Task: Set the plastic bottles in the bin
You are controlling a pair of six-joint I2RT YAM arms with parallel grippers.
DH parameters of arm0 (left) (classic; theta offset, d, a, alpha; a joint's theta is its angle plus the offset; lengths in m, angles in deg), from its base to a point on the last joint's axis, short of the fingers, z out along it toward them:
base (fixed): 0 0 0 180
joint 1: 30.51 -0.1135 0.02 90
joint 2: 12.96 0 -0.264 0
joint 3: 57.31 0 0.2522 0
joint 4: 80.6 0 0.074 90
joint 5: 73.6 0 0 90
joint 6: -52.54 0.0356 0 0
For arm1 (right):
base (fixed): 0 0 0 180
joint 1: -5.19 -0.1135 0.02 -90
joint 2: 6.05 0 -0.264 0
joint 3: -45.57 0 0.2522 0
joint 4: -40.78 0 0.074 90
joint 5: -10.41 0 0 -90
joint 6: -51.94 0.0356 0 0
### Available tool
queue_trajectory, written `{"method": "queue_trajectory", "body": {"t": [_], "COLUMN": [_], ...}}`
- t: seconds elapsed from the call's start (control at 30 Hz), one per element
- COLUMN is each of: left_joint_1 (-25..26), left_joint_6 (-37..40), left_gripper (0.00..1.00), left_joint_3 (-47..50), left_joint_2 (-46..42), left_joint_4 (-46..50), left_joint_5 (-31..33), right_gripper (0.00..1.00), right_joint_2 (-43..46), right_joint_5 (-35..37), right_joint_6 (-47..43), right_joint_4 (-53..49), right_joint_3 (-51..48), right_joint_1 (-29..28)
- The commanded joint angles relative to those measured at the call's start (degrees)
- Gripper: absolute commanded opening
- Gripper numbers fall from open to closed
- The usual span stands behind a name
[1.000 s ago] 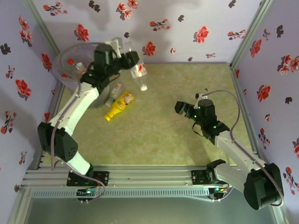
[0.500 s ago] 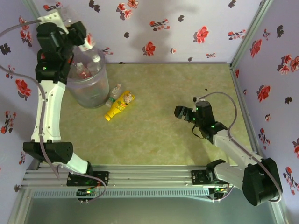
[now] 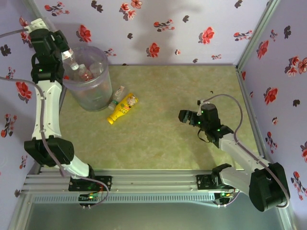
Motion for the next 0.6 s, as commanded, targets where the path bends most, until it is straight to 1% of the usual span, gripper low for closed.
{"method": "queue_trajectory", "body": {"t": [0.0,0.17,0.37,0.57], "left_joint_1": [-0.43,-0.21,0.18,0.71], "left_joint_6": [2.12,2.30,3.56,4.81], "left_gripper": [0.03,0.00,0.00,0.00], "left_joint_3": [1.11,2.69,11.59,16.46], "left_joint_2": [2.27,3.70,2.19,1.88], "left_joint_4": [-0.11,3.01,-0.60,-0.78], "left_joint_5": [1.59,1.08,1.08,1.16], "right_gripper": [0.99,0.99,0.99,0.99], "right_joint_2": [1.71,2.29,1.30,0.23], "right_joint_5": [0.18,0.53,0.10,0.01], "right_joint_6": [-2.04,-2.60,-2.24,-2.49], "right_joint_4": [-1.96,-2.82,-1.91,-1.73], "right_joint_3": [1.26,1.01,0.90,1.39], "right_joint_1": [0.42,0.36,0.47,0.43]}}
